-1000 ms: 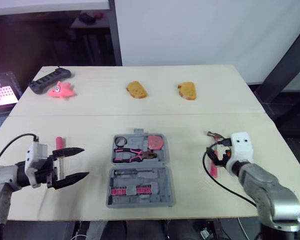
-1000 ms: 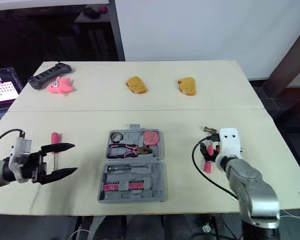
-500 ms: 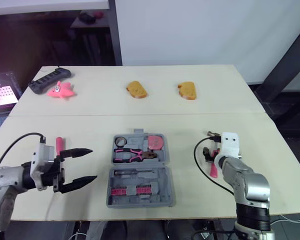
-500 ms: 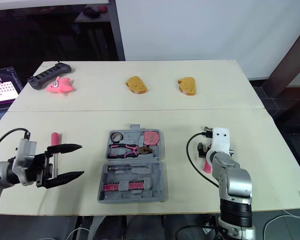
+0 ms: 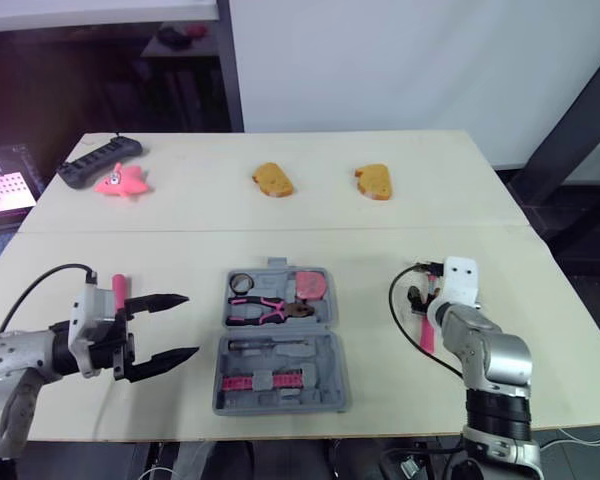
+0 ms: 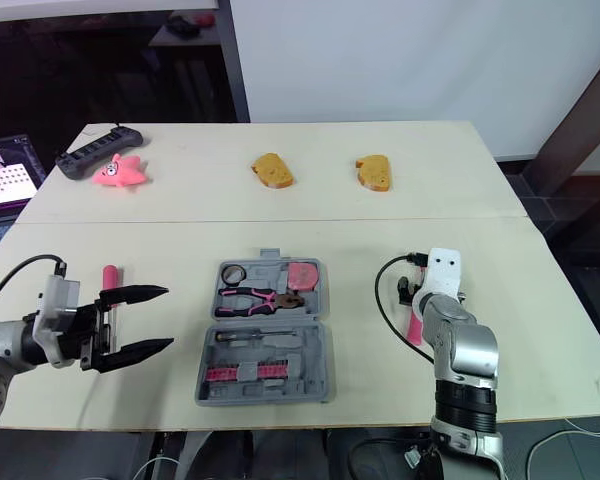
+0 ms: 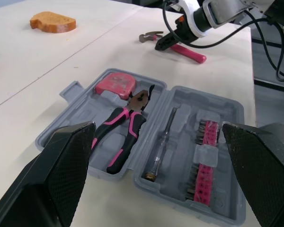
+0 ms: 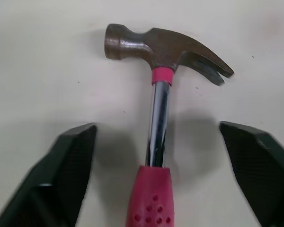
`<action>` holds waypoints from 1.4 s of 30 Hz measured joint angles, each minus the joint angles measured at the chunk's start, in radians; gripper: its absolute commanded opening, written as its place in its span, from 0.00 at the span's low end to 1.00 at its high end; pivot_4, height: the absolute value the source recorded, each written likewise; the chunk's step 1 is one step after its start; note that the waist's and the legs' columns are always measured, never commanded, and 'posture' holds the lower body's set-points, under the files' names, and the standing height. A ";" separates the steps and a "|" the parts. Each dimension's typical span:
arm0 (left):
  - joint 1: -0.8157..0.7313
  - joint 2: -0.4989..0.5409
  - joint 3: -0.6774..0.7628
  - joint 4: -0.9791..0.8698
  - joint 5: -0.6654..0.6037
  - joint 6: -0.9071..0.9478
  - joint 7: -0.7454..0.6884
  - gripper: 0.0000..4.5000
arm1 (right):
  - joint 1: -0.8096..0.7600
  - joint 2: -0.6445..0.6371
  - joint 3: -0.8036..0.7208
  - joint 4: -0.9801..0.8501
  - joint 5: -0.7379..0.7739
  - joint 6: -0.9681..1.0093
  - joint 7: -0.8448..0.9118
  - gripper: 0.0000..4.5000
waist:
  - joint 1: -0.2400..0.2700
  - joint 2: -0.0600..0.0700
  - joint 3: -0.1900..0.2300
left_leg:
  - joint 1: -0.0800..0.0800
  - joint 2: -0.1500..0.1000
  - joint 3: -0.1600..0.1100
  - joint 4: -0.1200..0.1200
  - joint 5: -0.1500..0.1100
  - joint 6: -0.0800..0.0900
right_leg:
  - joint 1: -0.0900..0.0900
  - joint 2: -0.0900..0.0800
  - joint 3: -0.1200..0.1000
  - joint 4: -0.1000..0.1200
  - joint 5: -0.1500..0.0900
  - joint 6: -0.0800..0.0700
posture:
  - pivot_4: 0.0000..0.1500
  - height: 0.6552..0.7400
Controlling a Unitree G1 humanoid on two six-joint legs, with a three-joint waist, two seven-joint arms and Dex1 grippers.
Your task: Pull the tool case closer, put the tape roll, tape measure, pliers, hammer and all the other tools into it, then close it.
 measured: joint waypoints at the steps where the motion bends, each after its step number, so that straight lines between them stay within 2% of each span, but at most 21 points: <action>1: -0.001 0.000 0.000 0.000 0.000 0.000 0.000 1.00 | -0.001 0.000 0.002 0.001 0.000 -0.001 0.000 0.56 | 0.002 0.000 0.000 | 0.000 0.000 0.000 0.000 0.000 0.000 | 0.000 0.000 0.000 0.000 0.000 0.000 | 1.00 1.00; 6: 0.000 0.000 0.000 0.000 0.000 0.000 -0.002 1.00 | -0.002 0.000 0.007 0.012 -0.001 -0.019 -0.002 0.06 | 0.003 0.000 0.000 | 0.000 0.000 0.000 0.000 0.000 0.000 | 0.000 0.000 0.000 0.000 0.000 0.000 | 1.00 1.00; 7: 0.000 0.000 0.000 0.000 0.000 0.000 -0.002 1.00 | -0.003 0.000 0.006 0.014 -0.001 -0.020 -0.004 0.02 | 0.002 0.000 0.000 | 0.000 0.000 0.000 0.000 0.000 0.000 | 0.000 0.000 0.000 0.000 0.000 0.000 | 1.00 1.00; 16: 0.002 0.003 -0.001 0.001 0.001 0.001 -0.005 1.00 | 0.020 -0.007 0.020 -0.021 0.000 -0.012 0.014 0.01 | 0.003 0.000 0.000 | 0.000 0.000 0.000 -0.001 0.000 0.000 | 0.000 0.000 0.000 -0.001 0.000 0.000 | 1.00 1.00; 20: -0.006 0.006 -0.003 0.018 0.002 0.003 -0.012 1.00 | 0.110 -0.004 0.070 -0.194 0.015 0.102 0.041 0.00 | 0.002 0.001 0.000 | -0.002 0.000 -0.001 -0.002 0.000 0.000 | -0.003 0.000 -0.001 0.000 0.000 0.000 | 1.00 1.00; 24: -0.037 0.007 -0.026 0.032 0.003 0.004 -0.017 1.00 | 0.224 0.058 0.126 -0.434 0.035 0.265 0.039 0.00 | -0.001 0.002 0.001 | -0.003 0.000 -0.001 -0.002 0.000 0.000 | -0.005 0.000 -0.001 0.001 0.000 0.000 | 1.00 1.00; 28: -0.050 0.007 -0.040 0.059 0.006 0.003 -0.025 1.00 | 0.290 0.097 0.196 -0.553 0.039 0.325 0.037 0.00 | 0.001 0.002 0.001 | -0.003 0.000 -0.001 -0.002 0.000 0.000 | -0.005 0.000 -0.001 0.000 0.000 0.000 | 1.00 1.00; 32: -0.082 0.010 -0.057 0.074 0.012 0.003 -0.039 1.00 | 0.346 0.118 0.256 -0.570 0.022 0.301 0.024 0.00 | 0.003 0.002 0.001 | -0.003 0.000 -0.001 -0.001 0.001 -0.001 | -0.004 0.000 0.000 0.000 -0.001 -0.001 | 1.00 1.00; 41: -0.119 0.017 -0.071 0.108 0.022 0.003 -0.059 1.00 | 0.363 0.172 0.257 -0.476 -0.009 0.153 0.009 0.00 | 0.000 -0.004 -0.003 | -0.001 0.000 -0.001 -0.001 0.001 -0.001 | -0.002 0.000 0.000 0.000 0.000 -0.001 | 1.00 1.00; 42: -0.119 0.017 -0.073 0.108 0.022 0.003 -0.059 1.00 | 0.364 0.180 0.247 -0.470 -0.008 0.142 0.010 0.11 | 0.001 -0.006 -0.004 | -0.001 0.000 -0.001 -0.001 0.001 -0.001 | -0.002 0.000 0.000 0.000 0.000 -0.001 | 1.00 1.00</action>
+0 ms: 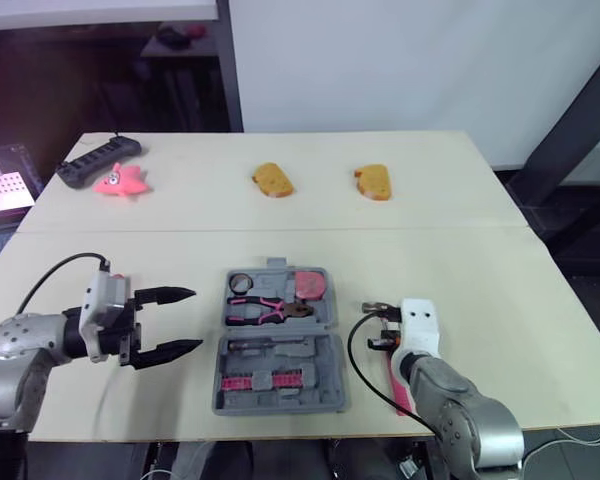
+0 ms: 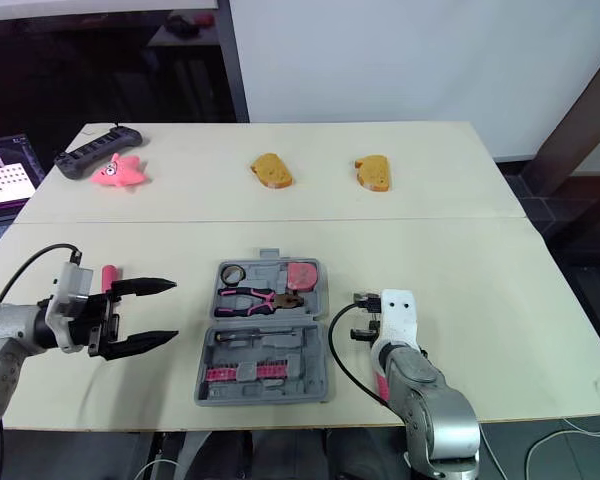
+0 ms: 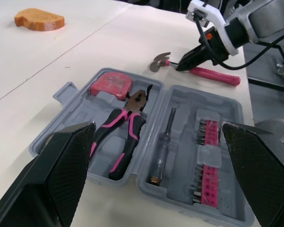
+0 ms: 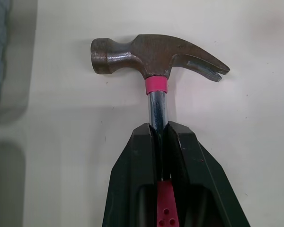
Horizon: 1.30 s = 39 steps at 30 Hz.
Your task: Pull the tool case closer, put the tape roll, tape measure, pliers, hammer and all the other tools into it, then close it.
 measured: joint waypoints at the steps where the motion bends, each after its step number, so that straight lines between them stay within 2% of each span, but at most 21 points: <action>1: 0.000 0.000 -0.001 0.000 0.000 0.000 0.000 1.00 | 0.003 0.006 -0.011 0.005 0.003 -0.006 0.002 0.22 | 0.000 -0.001 -0.001 | 0.000 0.000 0.000 0.000 0.000 0.000 | 0.000 0.000 0.000 0.000 0.000 0.000 | 1.00 1.00; 2: 0.000 0.000 -0.001 0.001 0.000 0.000 0.000 1.00 | 0.006 0.012 -0.024 0.009 0.011 -0.010 0.009 0.29 | 0.001 -0.002 -0.001 | 0.000 0.000 0.000 0.000 0.000 0.000 | 0.000 0.000 0.000 0.000 0.000 -0.001 | 1.00 1.00; 8: 0.000 0.000 -0.001 0.001 0.000 -0.001 0.001 1.00 | -0.020 0.031 -0.083 -0.036 0.060 0.066 0.038 0.96 | 0.004 0.000 0.000 | -0.001 0.000 0.000 0.000 0.000 0.000 | 0.000 0.000 0.000 -0.001 0.000 0.000 | 1.00 1.00; 11: 0.001 0.000 -0.001 0.000 0.000 -0.001 0.003 1.00 | -0.041 0.016 -0.144 -0.092 0.071 0.163 0.049 0.99 | 0.003 0.001 0.001 | -0.002 0.000 0.000 0.000 0.000 0.000 | -0.001 0.000 0.000 -0.001 0.000 0.001 | 1.00 1.00; 14: 0.001 0.000 -0.001 -0.001 0.001 -0.003 0.010 1.00 | -0.094 -0.107 -0.181 -0.175 0.119 0.287 0.133 0.99 | 0.000 0.003 0.002 | -0.002 0.000 0.000 0.000 0.000 0.000 | -0.001 0.000 0.000 -0.001 0.000 0.000 | 1.00 1.00; 17: 0.008 -0.002 -0.001 -0.007 0.001 -0.005 0.022 1.00 | -0.248 -0.540 -0.151 -0.177 0.258 0.358 0.388 0.99 | -0.001 0.011 0.007 | -0.001 -0.001 0.003 0.001 0.000 0.000 | -0.001 -0.002 0.002 -0.001 0.000 0.000 | 1.00 1.00; 19: 0.012 -0.005 -0.002 -0.010 0.001 -0.006 0.025 1.00 | -0.343 -0.761 -0.080 -0.153 0.308 0.295 0.553 0.99 | 0.001 0.012 0.007 | 0.000 0.000 0.000 -0.001 0.000 0.001 | -0.001 0.001 0.001 -0.001 0.000 0.001 | 1.00 1.00; 22: 0.012 -0.009 -0.004 -0.015 0.002 -0.006 0.032 1.00 | -0.424 -1.034 0.125 -0.109 0.283 0.010 0.830 0.99 | 0.001 0.012 0.008 | -0.001 0.001 -0.001 -0.001 -0.002 0.004 | -0.002 0.002 -0.001 -0.001 0.000 0.002 | 1.00 1.00; 25: 0.009 -0.010 -0.004 -0.022 0.003 -0.006 0.042 1.00 | -0.534 -1.175 0.339 0.059 0.108 -0.443 1.124 0.99 | -0.001 0.011 0.008 | -0.003 0.000 0.002 0.000 -0.002 0.004 | -0.001 -0.002 -0.001 -0.004 0.000 0.003 | 1.00 1.00; 28: 0.014 -0.011 -0.003 -0.031 0.003 -0.007 0.047 1.00 | -0.693 -1.156 0.548 0.296 -0.146 -0.959 1.339 0.99 | -0.005 0.011 0.008 | -0.002 0.000 0.004 0.001 -0.002 0.004 | -0.001 -0.003 -0.001 -0.005 0.000 0.004 | 1.00 1.00; 32: 0.035 -0.013 -0.001 -0.067 0.001 -0.007 0.062 1.00 | -0.858 -1.037 0.752 0.576 -0.422 -1.554 1.446 0.99 | -0.003 0.012 0.009 | -0.002 0.000 0.003 0.001 -0.002 0.004 | -0.003 -0.002 -0.001 -0.001 0.000 0.004 | 1.00 1.00; 35: 0.063 -0.012 0.002 -0.086 0.001 -0.004 0.078 1.00 | -0.890 -0.974 0.815 0.685 -0.508 -1.803 1.466 0.99 | 0.002 0.012 0.010 | -0.002 -0.001 0.003 0.001 -0.002 0.003 | -0.003 -0.003 -0.001 -0.001 0.000 0.003 | 1.00 1.00; 39: 0.092 -0.012 0.011 -0.112 -0.002 -0.004 0.098 1.00 | -0.917 -0.918 0.837 0.771 -0.616 -1.970 1.439 0.99 | 0.002 0.012 0.010 | -0.002 -0.001 0.003 0.001 -0.001 0.003 | -0.002 -0.003 -0.001 0.000 0.001 0.003 | 1.00 1.00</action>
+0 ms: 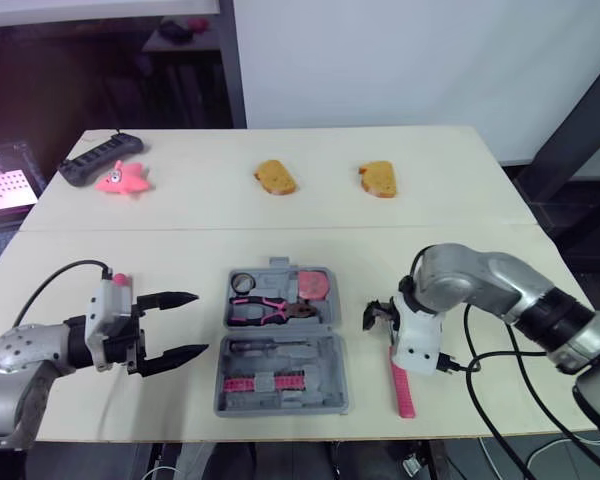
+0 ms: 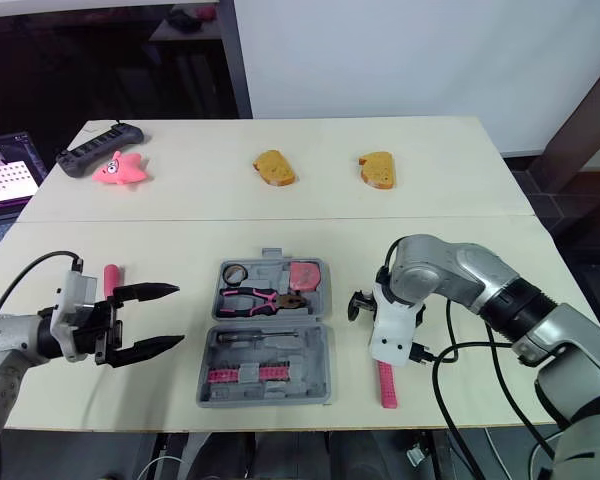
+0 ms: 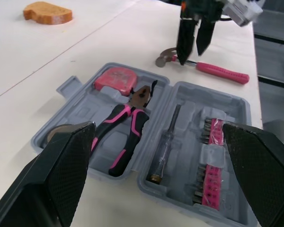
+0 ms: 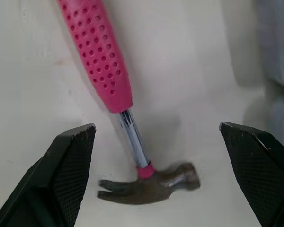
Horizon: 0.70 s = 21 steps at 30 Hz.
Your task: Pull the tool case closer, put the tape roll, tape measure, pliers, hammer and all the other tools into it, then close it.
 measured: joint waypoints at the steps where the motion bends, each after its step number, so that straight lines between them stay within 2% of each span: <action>1: 0.007 0.000 0.002 -0.008 0.000 0.000 0.004 1.00 | -0.002 0.010 0.001 0.015 -0.023 -0.019 -0.008 0.99 | 0.000 0.000 0.000 | 0.000 0.000 0.000 0.000 0.000 0.000 | 0.000 0.000 0.000 0.000 0.000 0.000 | 1.00 1.00; 5: 0.031 -0.001 0.010 -0.031 -0.002 0.004 0.027 1.00 | -0.012 0.074 0.019 0.082 -0.147 -0.078 -0.058 0.99 | -0.002 0.000 0.000 | 0.002 0.000 0.000 0.000 0.001 -0.002 | 0.000 0.001 0.000 0.001 0.001 -0.001 | 1.00 1.00; 8: 0.038 -0.001 0.017 -0.048 -0.005 0.006 0.038 1.00 | -0.025 0.086 0.021 0.131 -0.195 -0.122 -0.090 0.80 | -0.002 -0.001 -0.001 | 0.006 0.000 -0.001 0.002 0.002 -0.003 | 0.008 0.001 0.000 0.001 0.001 -0.002 | 1.00 1.00; 11: 0.044 -0.001 0.030 -0.053 -0.012 0.007 0.042 1.00 | -0.032 0.098 0.024 0.188 -0.248 -0.151 -0.114 0.47 | -0.004 -0.006 -0.001 | 0.021 0.000 0.000 0.001 0.001 -0.002 | 0.022 0.001 0.001 -0.002 -0.002 -0.006 | 1.00 1.00; 15: 0.050 -0.001 0.030 -0.060 -0.020 0.007 0.051 1.00 | -0.030 0.103 0.016 0.203 -0.272 -0.162 -0.128 0.02 | -0.004 -0.009 -0.003 | 0.024 0.001 -0.001 0.001 0.001 -0.002 | 0.024 0.002 0.001 -0.002 -0.002 -0.006 | 1.00 1.00; 21: 0.047 -0.001 0.028 -0.062 -0.022 0.008 0.053 1.00 | -0.017 0.104 -0.009 0.202 -0.267 -0.147 -0.134 0.01 | -0.004 -0.010 -0.003 | 0.024 0.001 -0.001 0.001 0.001 -0.002 | 0.024 0.002 0.001 -0.001 -0.002 -0.006 | 1.00 1.00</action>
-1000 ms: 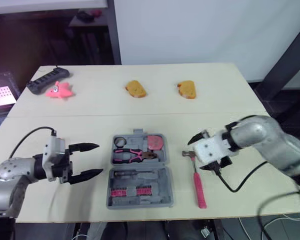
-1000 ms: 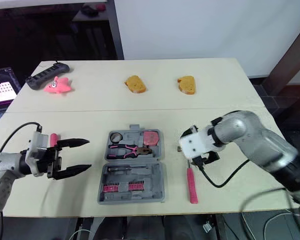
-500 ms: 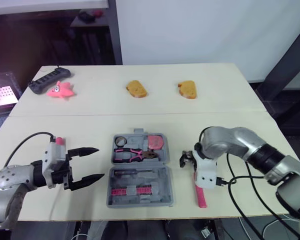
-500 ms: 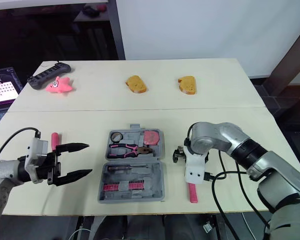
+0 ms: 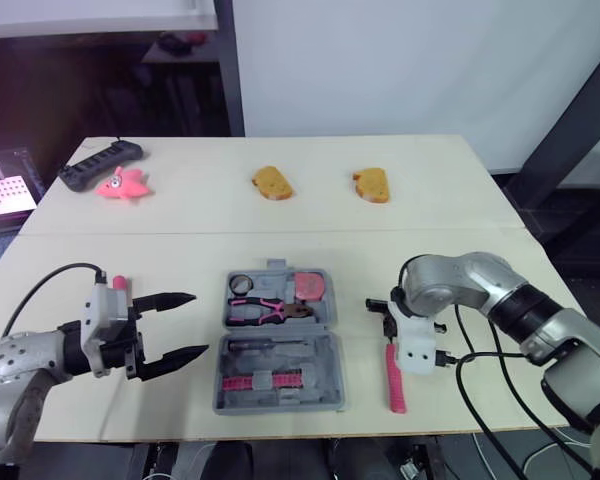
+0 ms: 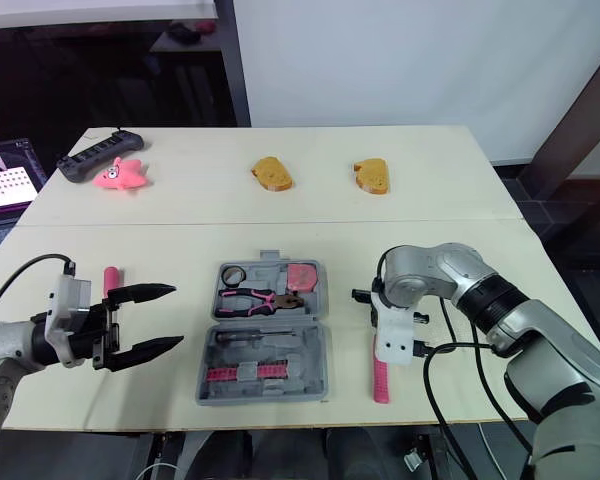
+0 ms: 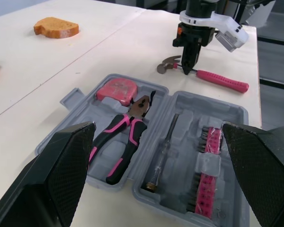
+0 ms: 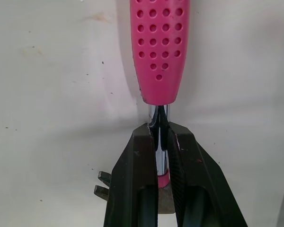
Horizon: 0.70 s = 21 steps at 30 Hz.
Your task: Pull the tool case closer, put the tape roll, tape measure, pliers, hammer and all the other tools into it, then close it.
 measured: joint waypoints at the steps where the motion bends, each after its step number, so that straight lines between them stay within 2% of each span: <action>1: -0.004 0.000 0.000 0.000 -0.001 0.000 -0.003 1.00 | 0.001 0.000 -0.007 0.003 0.008 0.012 0.000 0.01 | 0.000 0.000 0.000 | -0.001 0.000 0.000 0.000 0.000 0.000 | 0.000 0.000 0.000 0.000 0.000 0.000 | 1.00 1.00; 5: -0.032 0.000 -0.003 0.010 -0.022 0.011 -0.032 1.00 | 0.003 -0.031 -0.060 -0.023 0.096 0.086 0.027 0.01 | 0.003 0.009 0.006 | -0.005 0.000 0.000 0.000 0.000 0.000 | -0.005 0.000 0.000 0.001 0.002 0.004 | 1.00 1.00; 7: -0.073 -0.008 -0.008 0.053 -0.033 0.001 -0.075 1.00 | 0.048 -0.111 -0.155 -0.125 0.256 0.276 0.130 0.01 | 0.017 0.014 0.008 | -0.007 -0.001 -0.001 0.000 0.000 0.000 | -0.006 -0.001 -0.001 0.001 0.002 0.004 | 1.00 1.00; 8: -0.101 -0.023 -0.010 0.084 -0.045 -0.011 -0.103 1.00 | 0.099 -0.165 -0.232 -0.229 0.367 0.484 0.211 0.01 | 0.026 0.015 0.009 | -0.008 -0.001 -0.001 -0.001 -0.001 0.001 | -0.006 -0.001 -0.001 0.001 0.002 0.004 | 1.00 1.00; 9: -0.103 -0.025 -0.009 0.092 -0.049 -0.013 -0.109 1.00 | 0.107 -0.176 -0.251 -0.253 0.396 0.539 0.233 0.01 | 0.028 0.015 0.009 | -0.007 -0.001 -0.001 -0.001 -0.001 0.002 | -0.006 -0.001 -0.001 0.000 0.002 0.004 | 1.00 1.00; 10: -0.124 -0.038 -0.015 0.113 -0.053 -0.016 -0.131 1.00 | 0.155 -0.215 -0.319 -0.358 0.474 0.751 0.298 0.01 | 0.029 0.015 0.009 | -0.007 -0.001 -0.001 -0.001 -0.002 0.004 | -0.006 0.000 -0.001 0.000 0.002 0.004 | 1.00 1.00; 14: -0.159 -0.044 -0.034 0.160 -0.063 -0.040 -0.224 1.00 | 0.266 -0.324 -0.401 -0.665 0.713 1.428 0.386 0.01 | 0.029 0.017 0.010 | -0.008 -0.001 -0.002 -0.001 -0.002 0.004 | -0.008 0.000 -0.002 0.000 0.002 0.004 | 1.00 1.00; 19: -0.178 -0.041 -0.069 0.206 -0.062 -0.068 -0.338 1.00 | 0.284 -0.289 -0.472 -0.862 0.893 2.276 0.283 0.01 | 0.025 0.017 0.010 | -0.008 -0.001 -0.001 0.001 -0.001 0.002 | -0.008 0.000 -0.001 0.000 0.000 0.000 | 1.00 1.00; 21: -0.184 -0.039 -0.084 0.224 -0.062 -0.081 -0.356 1.00 | 0.321 -0.251 -0.538 -0.885 0.979 2.459 0.204 0.01 | 0.028 0.016 0.009 | -0.010 -0.001 -0.001 0.002 -0.001 0.002 | -0.008 0.000 -0.001 0.000 0.000 0.001 | 1.00 1.00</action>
